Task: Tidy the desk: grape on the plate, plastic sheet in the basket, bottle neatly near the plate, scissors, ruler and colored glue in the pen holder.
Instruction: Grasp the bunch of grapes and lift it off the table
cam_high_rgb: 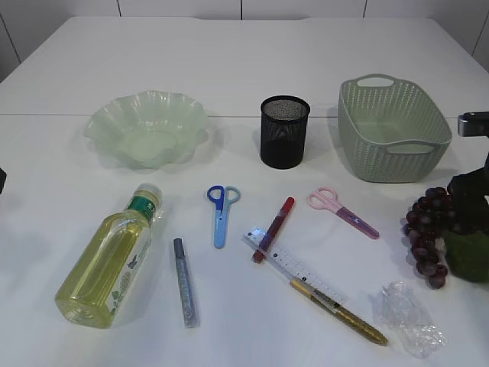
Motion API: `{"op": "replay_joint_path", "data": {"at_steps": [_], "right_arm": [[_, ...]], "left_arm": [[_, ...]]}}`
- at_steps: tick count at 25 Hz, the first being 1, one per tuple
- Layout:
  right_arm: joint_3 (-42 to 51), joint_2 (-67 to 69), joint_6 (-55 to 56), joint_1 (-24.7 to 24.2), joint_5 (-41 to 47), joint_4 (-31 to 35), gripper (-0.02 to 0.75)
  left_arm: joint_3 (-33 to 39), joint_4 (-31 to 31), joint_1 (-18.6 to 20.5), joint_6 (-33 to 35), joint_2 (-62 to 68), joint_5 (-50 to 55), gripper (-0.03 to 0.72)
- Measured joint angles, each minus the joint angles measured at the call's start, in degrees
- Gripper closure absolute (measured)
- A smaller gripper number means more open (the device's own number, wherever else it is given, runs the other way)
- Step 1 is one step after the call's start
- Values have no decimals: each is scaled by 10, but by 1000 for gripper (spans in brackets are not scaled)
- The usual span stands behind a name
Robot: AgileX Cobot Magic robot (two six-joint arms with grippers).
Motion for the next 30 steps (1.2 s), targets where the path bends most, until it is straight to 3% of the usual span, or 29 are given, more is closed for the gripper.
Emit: {"op": "replay_joint_path", "data": {"at_steps": [14,18,26,30], "right_arm": [[-7,47,-1,0,-15,6,143],[-7,48,-1,0,-14,7,209],[-8,48,-5,0,-4,10,428],[-11,48,-6,0,3,10,491]], "left_arm": [[0,0,0,0,0,0,247],[0,0,0,0,0,0,251],[0,0,0,0,0,0,253],[0,0,0,0,0,0,254]]}}
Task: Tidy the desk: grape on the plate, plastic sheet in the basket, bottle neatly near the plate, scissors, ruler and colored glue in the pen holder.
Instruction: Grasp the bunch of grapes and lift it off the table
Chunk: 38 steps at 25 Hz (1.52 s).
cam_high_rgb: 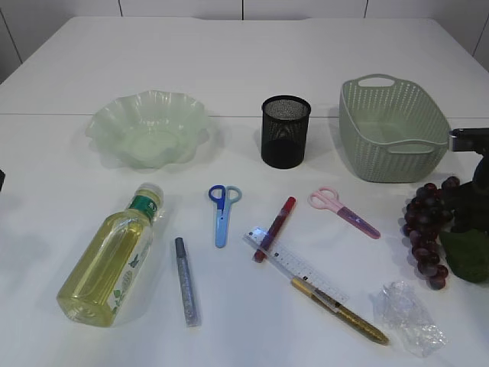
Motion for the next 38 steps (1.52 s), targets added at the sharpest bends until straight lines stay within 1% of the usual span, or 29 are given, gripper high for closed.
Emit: {"op": "replay_joint_path", "data": {"at_steps": [5,11,21,31,35,38], "right_arm": [[0,-6,0,0,6,-1,512],[4,-44,0,0,17,-6,528],[5,-125,-17,0,60,-8,533],[6,-232,-37,0,112,-9,535],[6,-284,-41,0,118,-9,537],[6,-327,-52,0,126,5,538]], "left_arm": [[0,0,0,0,0,0,254],[0,0,0,1,0,0,255],[0,0,0,1,0,1,256],[0,0,0,2,0,3,256],[0,-2,0,2,0,5,256],[0,-9,0,2,0,9,256]]}}
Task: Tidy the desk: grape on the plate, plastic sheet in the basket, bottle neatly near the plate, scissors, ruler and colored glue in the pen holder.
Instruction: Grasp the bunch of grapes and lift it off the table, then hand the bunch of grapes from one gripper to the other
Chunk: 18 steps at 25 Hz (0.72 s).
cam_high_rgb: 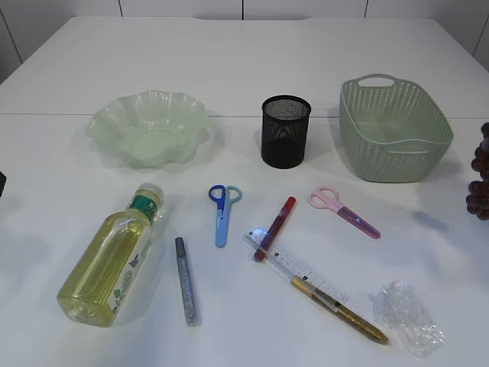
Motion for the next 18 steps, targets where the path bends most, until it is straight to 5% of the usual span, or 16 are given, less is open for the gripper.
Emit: {"op": "replay_joint_path", "data": {"at_steps": [8,14,18], "right_arm": [[0,-84,-44,10,13,123,540],[0,-94,-50,101,19,143,540],[0,-95,-53,166,22,171,540]], "left_arm": [[0,-16,0,24,0,3,256],[0,-81,0,77,0,4,256],[0,-169,0,198,0,4,256]]}}
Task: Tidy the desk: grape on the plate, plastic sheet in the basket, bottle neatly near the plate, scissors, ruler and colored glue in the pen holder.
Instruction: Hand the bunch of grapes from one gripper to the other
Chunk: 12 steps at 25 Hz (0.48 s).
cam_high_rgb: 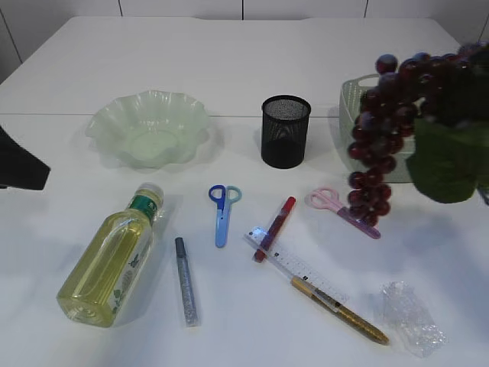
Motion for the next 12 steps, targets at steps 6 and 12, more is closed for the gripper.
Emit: {"op": "replay_joint_path", "data": {"at_steps": [6,12], "right_arm": [[0,0,0,69,0,68,540],[-5,0,0,101,0,103,540]], "left_arm": [[0,-156,-41,216,0,-41,256],[0,-240,-152,359,2,-150,256]]}}
